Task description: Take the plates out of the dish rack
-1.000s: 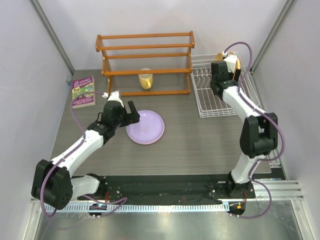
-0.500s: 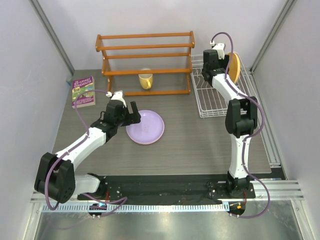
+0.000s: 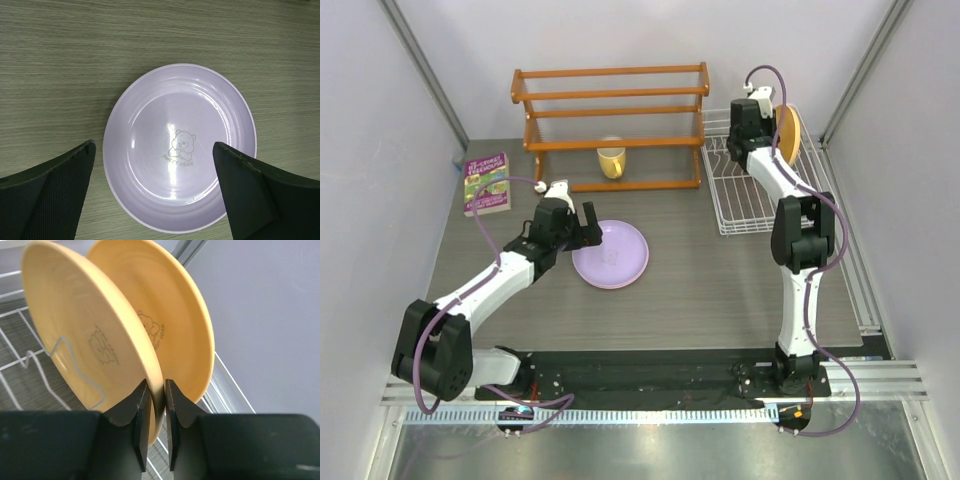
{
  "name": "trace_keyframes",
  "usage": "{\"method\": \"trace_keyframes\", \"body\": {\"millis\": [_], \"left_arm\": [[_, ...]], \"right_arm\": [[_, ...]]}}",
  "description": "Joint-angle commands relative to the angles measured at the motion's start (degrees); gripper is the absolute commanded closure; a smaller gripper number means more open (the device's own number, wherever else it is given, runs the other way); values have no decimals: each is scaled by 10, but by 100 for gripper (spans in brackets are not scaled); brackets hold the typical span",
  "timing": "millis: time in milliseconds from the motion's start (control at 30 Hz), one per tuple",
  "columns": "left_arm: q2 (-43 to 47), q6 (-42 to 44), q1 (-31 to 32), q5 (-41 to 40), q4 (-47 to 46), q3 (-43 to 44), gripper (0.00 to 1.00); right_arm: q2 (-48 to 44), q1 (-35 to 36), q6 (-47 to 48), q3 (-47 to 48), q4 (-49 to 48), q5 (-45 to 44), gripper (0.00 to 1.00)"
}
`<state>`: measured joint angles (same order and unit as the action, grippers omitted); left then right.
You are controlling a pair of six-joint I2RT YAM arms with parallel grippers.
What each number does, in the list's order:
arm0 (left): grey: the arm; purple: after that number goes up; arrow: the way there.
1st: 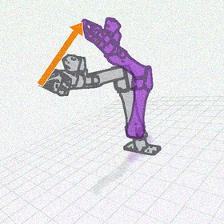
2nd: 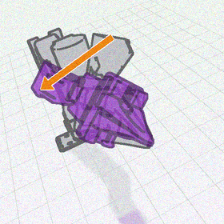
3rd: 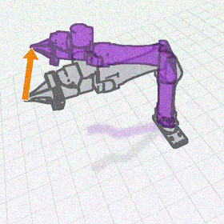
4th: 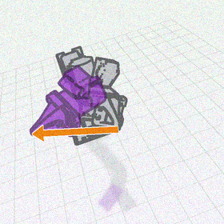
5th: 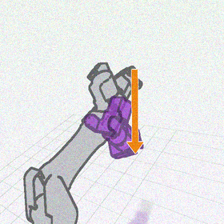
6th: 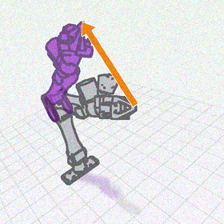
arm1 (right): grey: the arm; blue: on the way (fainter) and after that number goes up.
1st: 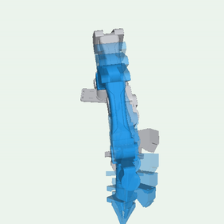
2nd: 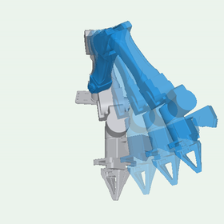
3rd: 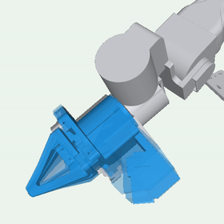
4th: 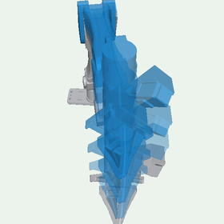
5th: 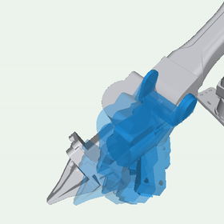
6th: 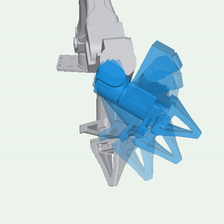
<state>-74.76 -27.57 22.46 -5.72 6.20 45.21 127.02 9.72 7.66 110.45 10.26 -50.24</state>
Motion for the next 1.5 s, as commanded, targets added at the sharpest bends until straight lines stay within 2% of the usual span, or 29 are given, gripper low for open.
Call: {"method": "trace_keyframes", "body": {"millis": [0, 67, 167, 400, 533, 667, 867, 1033, 1100, 1133, 1167, 1233, 1300, 1333, 1367, 1433, 1467], "left_arm": [[3, 10, -2, 5, -17, 23, 0], [5, 10, -2, 4, -15, 23, 1], [7, 10, -2, 4, -14, 20, 0], [7, 9, -2, 7, -15, 21, 1], [9, 5, -2, 8, -15, 20, 1], [15, 3, -2, 3, -14, 17, 0], [23, 3, -2, 0, -6, 20, 1], [35, 5, -1, 2, -1, 18, 0], [37, 6, -2, 8, -2, 17, 0], [37, 2, -2, 12, -4, 17, 1], [33, 0, -1, 17, -7, 18, 1], [29, -3, -1, 31, -8, 22, 0], [28, -14, -1, 48, -15, 20, 1], [29, -22, -1, 55, -21, 17, 1], [30, -25, -1, 76, -35, 13, 1], [31, -31, -1, 90, -42, 14, 0], [32, -35, -1, 104, -47, 15, 1]], "right_arm": [[-12, -7, -2, 12, -16, 16, 78], [-11, -9, 0, 11, -16, 16, 82], [-14, -11, -5, 8, -15, 17, 99], [-59, -10, -21, -20, -34, 15, 99], [-80, -2, 2, -30, -59, -27, 99], [-95, 12, 72, -46, -156, -125, 99], [-127, 27, 181, -111, -317, -197, 99], [-159, 35, 227, -150, -370, -234, 99], [-189, 43, 199, -149, -319, -254, 99], [-208, 49, 168, -152, -234, -251, 99], [-227, 57, 102, -156, -202, -245, 99], [-287, 79, 49, -176, -149, -230, 99], [-334, 107, -26, -177, -49, -215, 99], [-347, 116, -55, -175, 28, -177, 99], [-362, 126, -96, -181, 54, -160, 99], [-401, 159, -117, -196, 99, -154, 99], [-414, 166, -161, -206, 122, -123, 99]]}}
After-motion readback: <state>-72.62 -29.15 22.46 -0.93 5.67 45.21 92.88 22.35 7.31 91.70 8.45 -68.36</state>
